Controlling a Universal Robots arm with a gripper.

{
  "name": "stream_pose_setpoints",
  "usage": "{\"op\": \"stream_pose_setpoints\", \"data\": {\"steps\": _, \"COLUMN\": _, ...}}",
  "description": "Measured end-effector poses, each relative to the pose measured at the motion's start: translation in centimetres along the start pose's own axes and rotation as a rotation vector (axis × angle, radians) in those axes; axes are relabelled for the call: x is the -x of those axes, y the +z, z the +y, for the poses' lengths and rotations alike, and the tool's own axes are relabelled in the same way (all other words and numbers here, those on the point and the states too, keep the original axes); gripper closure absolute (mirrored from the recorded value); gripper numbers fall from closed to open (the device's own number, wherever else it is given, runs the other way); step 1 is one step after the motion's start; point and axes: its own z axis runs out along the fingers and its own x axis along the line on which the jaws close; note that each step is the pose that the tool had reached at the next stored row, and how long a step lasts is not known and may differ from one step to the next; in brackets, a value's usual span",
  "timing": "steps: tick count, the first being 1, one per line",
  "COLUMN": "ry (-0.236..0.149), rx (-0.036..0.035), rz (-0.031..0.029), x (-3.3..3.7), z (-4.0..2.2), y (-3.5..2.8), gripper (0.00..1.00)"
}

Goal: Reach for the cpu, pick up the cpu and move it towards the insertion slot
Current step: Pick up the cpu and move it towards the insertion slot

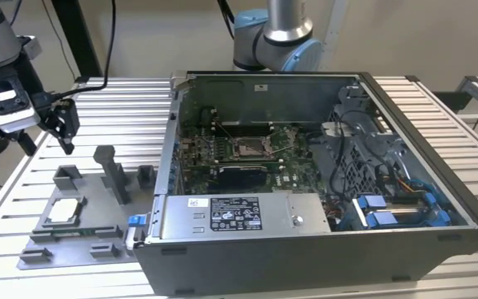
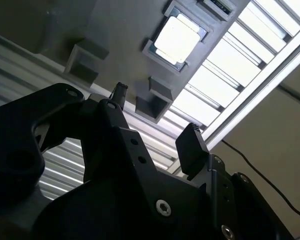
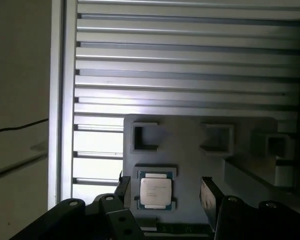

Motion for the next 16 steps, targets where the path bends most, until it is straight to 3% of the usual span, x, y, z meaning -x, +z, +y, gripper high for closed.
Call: {"op": "stream_pose_setpoints", "data": {"steps": 16, "ry": 0.000, "rx": 0.0000, "rz": 0.0000, "x": -0.01, "z": -0.04, "y": 1.32, "gripper": 0.00}}
